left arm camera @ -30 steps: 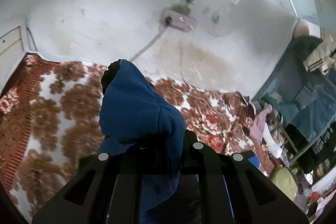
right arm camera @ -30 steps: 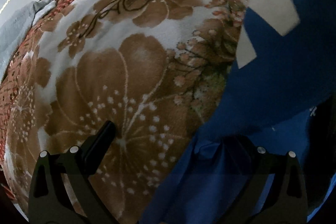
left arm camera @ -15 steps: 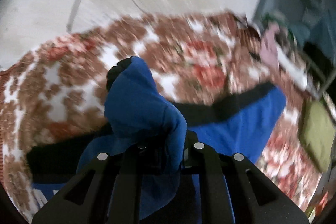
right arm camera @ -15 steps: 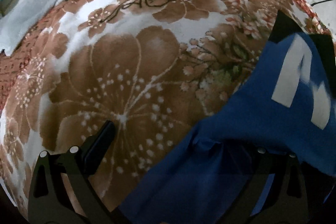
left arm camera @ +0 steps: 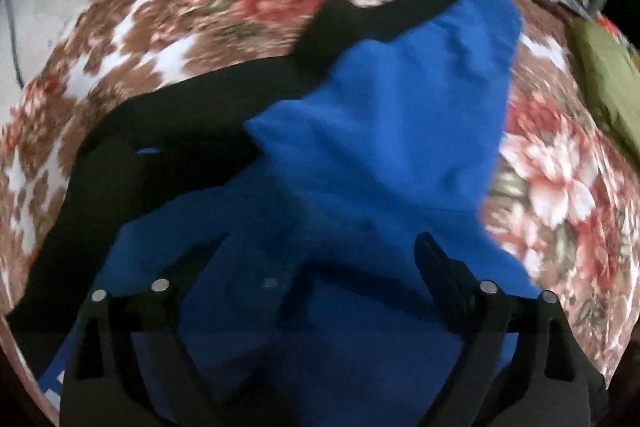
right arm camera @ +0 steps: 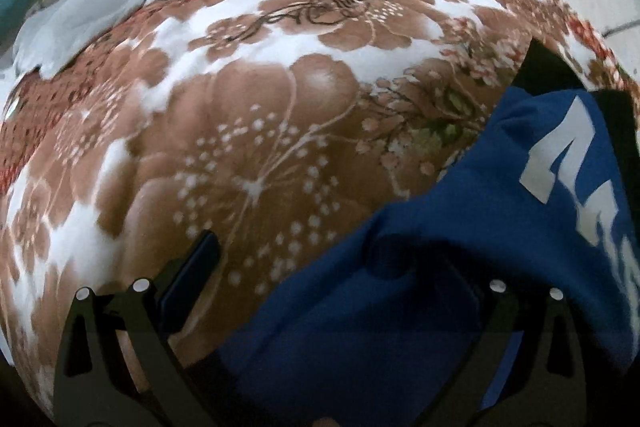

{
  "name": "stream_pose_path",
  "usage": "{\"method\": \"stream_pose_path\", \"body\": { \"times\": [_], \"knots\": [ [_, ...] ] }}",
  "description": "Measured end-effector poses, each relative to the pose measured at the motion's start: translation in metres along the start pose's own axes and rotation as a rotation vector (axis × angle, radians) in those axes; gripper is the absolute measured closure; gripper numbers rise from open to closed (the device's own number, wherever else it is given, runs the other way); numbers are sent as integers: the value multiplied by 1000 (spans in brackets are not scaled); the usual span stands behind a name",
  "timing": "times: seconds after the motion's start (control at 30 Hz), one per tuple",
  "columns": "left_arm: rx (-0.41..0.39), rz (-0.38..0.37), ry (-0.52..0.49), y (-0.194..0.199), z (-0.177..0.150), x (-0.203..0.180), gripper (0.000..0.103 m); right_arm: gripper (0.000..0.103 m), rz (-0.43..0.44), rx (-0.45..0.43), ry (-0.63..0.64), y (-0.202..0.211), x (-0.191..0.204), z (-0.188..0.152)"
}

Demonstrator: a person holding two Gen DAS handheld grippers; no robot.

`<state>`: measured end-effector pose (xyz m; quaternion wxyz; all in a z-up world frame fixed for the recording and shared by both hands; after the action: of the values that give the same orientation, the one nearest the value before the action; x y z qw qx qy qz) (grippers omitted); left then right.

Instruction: Fold large clothes

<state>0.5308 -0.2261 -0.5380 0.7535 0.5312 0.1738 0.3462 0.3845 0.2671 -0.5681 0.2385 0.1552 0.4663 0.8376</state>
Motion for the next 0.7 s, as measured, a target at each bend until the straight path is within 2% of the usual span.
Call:
{"method": "stream_pose_path", "body": {
  "times": [0.1, 0.2, 0.3, 0.4, 0.5, 0.6, 0.7],
  "knots": [
    [15, 12, -39, 10, 1, -23, 8, 5, -28, -67, 26, 33, 4, -4],
    [2, 29, -22, 42, 5, -30, 8, 5, -6, -106, 44, 68, 7, -9],
    [-29, 71, 24, 84, 7, -16, 7, 5, -44, -80, 46, 94, -15, -25],
    [-58, 123, 116, 139, -4, 17, 6, 5, -99, 2, -29, 103, -69, -54],
    [-97, 144, 277, 189, -18, 70, 6, 5, -146, 79, -77, 105, -125, -85],
    [-154, 151, 423, 225, -51, 135, 5, 5, -227, 67, -132, 119, -188, -102],
    [-173, 191, 503, 225, -100, 191, 6, 5, -239, -2, -265, 144, -249, -100]
  ]
}}
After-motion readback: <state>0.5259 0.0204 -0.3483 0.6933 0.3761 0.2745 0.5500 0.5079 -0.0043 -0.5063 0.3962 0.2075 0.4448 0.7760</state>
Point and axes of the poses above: each gripper's, at about its wrist camera, not at the fingertips, and y roughly against the way its jaws point, x to its left, z to its top, the point moved 9 cm from there along -y, roughly the way its jaws point, and after that the axes turned 5 degrees about -y, right-handed, at the moved point
